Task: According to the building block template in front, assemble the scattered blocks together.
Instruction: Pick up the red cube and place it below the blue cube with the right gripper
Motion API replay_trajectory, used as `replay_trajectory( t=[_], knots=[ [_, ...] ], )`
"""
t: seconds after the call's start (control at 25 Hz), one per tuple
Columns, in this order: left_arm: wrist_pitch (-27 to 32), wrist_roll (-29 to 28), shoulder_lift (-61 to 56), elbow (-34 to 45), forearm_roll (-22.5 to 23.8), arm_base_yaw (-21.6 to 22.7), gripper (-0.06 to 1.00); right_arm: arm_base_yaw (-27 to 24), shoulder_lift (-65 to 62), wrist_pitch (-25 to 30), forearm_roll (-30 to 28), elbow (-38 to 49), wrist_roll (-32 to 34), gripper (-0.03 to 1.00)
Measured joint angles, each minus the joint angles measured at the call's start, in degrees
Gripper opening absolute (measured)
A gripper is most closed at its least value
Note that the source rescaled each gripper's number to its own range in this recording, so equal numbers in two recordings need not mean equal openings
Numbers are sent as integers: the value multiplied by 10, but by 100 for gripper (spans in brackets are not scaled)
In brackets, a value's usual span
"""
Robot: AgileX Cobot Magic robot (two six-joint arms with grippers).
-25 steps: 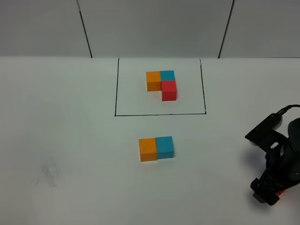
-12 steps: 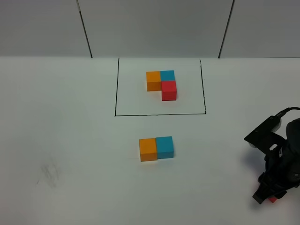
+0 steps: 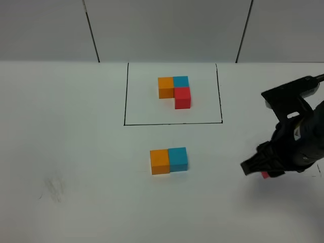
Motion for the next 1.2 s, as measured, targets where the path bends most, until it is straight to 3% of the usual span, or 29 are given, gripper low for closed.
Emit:
replay_trajectory(
  t=[0.32, 0.52, 0.72, 0.96, 1.2],
  knots=[
    [0, 0, 0, 0, 1, 0, 66, 113, 57, 4, -6, -19, 253, 2],
    [0, 0, 0, 0, 1, 0, 66, 171, 128, 53, -12, -59, 421, 2],
    [0, 0, 0, 0, 1, 0, 66, 191, 198, 71, -12, -134, 443, 2],
    [0, 0, 0, 0, 1, 0, 66, 191, 270, 40, 3, -175, 404, 1],
    [0, 0, 0, 0, 1, 0, 66, 194, 338, 42, -11, -228, 393, 1]
  ],
)
